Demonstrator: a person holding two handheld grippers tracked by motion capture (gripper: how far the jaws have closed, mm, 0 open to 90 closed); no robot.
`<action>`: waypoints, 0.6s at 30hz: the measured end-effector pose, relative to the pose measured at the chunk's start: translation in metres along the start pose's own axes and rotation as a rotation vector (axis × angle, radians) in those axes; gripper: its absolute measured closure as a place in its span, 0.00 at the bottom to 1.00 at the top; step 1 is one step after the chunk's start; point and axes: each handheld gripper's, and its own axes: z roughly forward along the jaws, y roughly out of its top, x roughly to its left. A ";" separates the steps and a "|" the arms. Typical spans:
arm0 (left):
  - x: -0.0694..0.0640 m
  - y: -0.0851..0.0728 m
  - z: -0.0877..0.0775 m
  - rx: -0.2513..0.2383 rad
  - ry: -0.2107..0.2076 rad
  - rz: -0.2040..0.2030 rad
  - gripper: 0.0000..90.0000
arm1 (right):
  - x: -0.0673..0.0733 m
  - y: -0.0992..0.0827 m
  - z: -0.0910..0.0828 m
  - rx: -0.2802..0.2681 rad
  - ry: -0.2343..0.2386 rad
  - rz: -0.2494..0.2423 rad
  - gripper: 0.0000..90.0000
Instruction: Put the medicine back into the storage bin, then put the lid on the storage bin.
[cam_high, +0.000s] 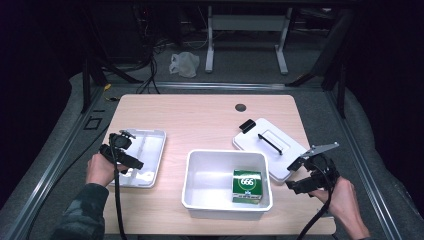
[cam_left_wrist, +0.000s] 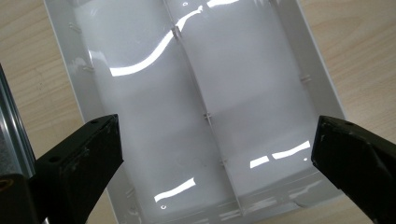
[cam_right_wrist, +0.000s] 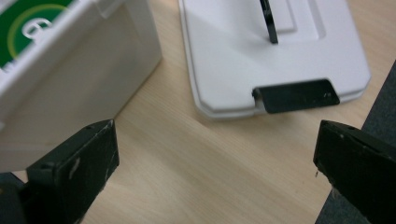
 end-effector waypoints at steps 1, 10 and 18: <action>0.002 0.002 0.002 0.006 0.004 -0.005 0.03 | -0.002 -0.003 0.006 0.025 -0.003 0.004 0.00; 0.010 0.014 0.016 0.040 0.000 -0.044 0.04 | -0.004 -0.004 0.012 0.071 -0.003 0.004 0.00; 0.014 0.025 0.039 0.108 -0.018 -0.069 0.18 | -0.005 -0.003 0.013 0.089 0.002 0.006 0.00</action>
